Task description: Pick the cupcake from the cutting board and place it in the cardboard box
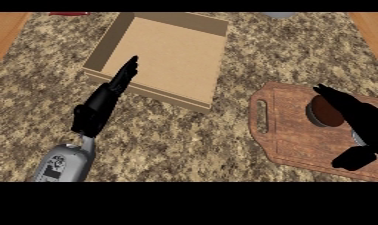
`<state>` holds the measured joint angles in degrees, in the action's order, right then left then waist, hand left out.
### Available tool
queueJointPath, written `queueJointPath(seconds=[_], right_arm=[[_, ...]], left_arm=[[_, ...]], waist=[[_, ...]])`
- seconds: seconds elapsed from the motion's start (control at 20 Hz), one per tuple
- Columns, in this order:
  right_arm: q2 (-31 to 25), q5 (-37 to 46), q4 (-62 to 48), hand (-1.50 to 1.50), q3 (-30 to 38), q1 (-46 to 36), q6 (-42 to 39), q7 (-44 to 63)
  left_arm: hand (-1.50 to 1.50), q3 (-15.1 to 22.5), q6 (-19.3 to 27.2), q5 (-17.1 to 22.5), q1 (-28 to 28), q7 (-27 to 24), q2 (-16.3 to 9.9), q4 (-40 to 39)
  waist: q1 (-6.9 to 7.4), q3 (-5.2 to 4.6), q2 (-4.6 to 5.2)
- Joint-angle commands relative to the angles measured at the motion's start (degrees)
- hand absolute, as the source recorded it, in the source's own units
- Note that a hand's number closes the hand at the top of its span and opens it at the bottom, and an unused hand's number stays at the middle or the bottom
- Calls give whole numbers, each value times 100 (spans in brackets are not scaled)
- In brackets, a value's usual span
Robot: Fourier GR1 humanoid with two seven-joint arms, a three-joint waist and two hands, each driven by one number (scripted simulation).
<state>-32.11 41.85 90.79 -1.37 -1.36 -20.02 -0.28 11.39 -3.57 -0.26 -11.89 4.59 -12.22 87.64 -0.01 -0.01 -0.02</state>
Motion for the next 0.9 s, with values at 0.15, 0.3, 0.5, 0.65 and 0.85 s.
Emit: queueJointPath(seconds=[0.15, 0.3, 0.5, 0.65, 0.85], right_arm=[[449, 464, -486, -150, -51, -372, -73, 79], [427, 608, -596, -150, 36, -484, -308, -32], [498, 1061, -1433, -150, -24, -667, 127, -412], [741, 1258, -1357, -150, -36, -816, 170, -181], [488, 1335, -1734, -150, 242, -832, 251, -512]], left_arm=[[0, -205, -295, -161, 420, -185, -30, 298], [0, -235, -110, -398, -186, 214, 360, -12], [0, -333, -364, -301, -90, 209, 346, 35], [0, -280, -242, -548, 106, 99, 483, 142], [0, -167, -161, -691, 280, -181, 721, -8]], waist=[[18, 1, 1], [-2, 1, 2], [17, 2, 6], [16, 1, 4], [15, 1, 5]])
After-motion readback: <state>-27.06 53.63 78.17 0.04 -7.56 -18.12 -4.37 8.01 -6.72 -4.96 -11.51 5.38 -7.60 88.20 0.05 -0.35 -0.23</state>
